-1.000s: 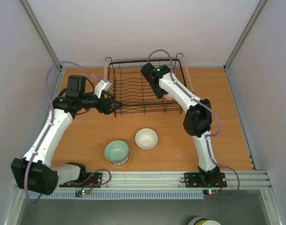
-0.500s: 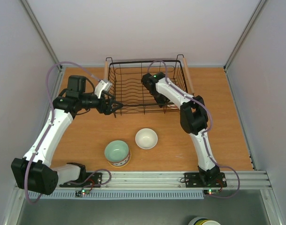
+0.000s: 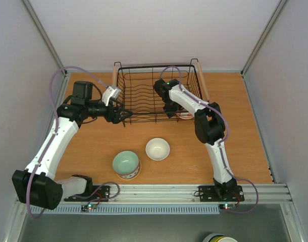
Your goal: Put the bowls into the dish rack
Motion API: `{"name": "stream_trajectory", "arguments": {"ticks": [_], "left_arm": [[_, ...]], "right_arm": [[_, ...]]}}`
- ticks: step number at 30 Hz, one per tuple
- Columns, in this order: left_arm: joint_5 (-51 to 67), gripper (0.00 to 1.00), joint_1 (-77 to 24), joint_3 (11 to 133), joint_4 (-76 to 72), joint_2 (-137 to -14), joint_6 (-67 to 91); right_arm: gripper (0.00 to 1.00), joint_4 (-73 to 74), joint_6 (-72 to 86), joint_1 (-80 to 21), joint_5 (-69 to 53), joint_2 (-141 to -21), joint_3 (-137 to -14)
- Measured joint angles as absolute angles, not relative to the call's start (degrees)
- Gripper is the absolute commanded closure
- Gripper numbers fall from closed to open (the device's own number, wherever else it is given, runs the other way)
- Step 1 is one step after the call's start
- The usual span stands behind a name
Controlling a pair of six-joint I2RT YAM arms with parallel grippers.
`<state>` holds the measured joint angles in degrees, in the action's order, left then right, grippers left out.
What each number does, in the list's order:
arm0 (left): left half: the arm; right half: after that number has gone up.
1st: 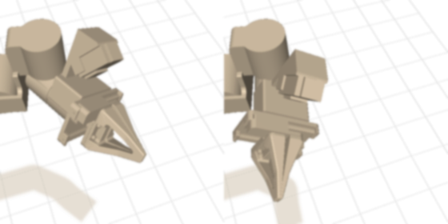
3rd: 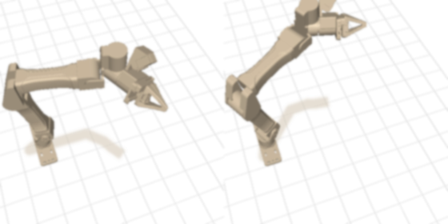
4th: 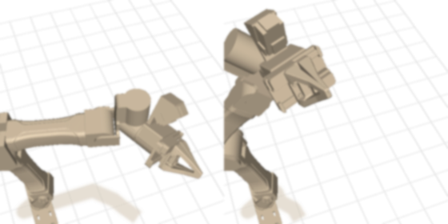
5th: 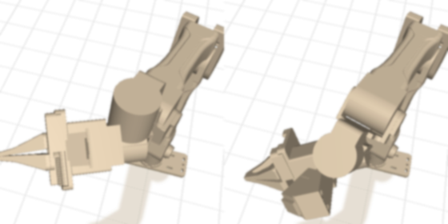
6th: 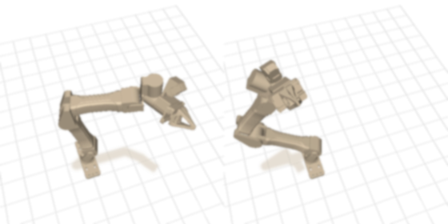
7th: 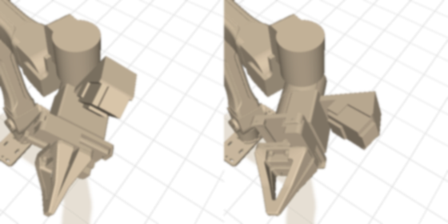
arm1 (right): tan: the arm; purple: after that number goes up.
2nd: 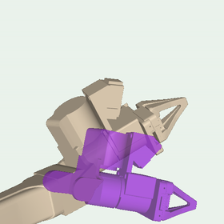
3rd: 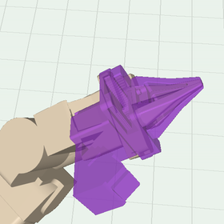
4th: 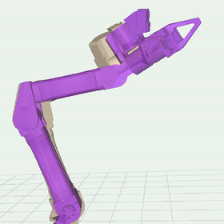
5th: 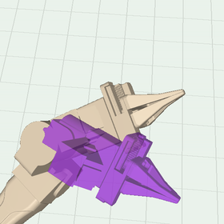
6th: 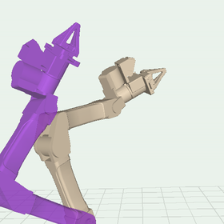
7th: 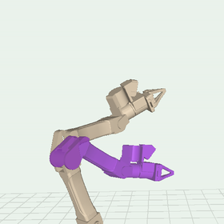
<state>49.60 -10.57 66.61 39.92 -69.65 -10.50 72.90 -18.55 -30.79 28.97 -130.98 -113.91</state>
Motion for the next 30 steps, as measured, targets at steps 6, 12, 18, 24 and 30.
{"name": "stream_trajectory", "arguments": {"ticks": [6,12,18,24,30], "left_arm": [[49.6,0.15,-10.6,66.6,39.9,-69.6,-10.5],[49.6,0.15,-10.6,66.6,39.6,-69.6,-10.5],[49.5,0.15,-10.6,66.3,39.3,-69.6,-10.5],[49.5,0.15,-10.6,66.2,39.1,-69.8,-10.4],[49.6,0.15,-10.6,66.2,39.0,-70.8,-10.3]], "right_arm": [[0.01,70.2,-18.7,-30.6,27.0,-128.8,-111.8],[0.01,64.7,-19.3,-30.4,23.3,-120.1,-106.3],[0.03,55.5,-19.4,-30.4,13.6,-99.6,-94.9],[0.12,48.3,-16.6,-31.3,-1.1,-81.2,-78.1],[0.23,47.6,-12.6,-35.9,-8.6,-73.1,-65.5]]}}
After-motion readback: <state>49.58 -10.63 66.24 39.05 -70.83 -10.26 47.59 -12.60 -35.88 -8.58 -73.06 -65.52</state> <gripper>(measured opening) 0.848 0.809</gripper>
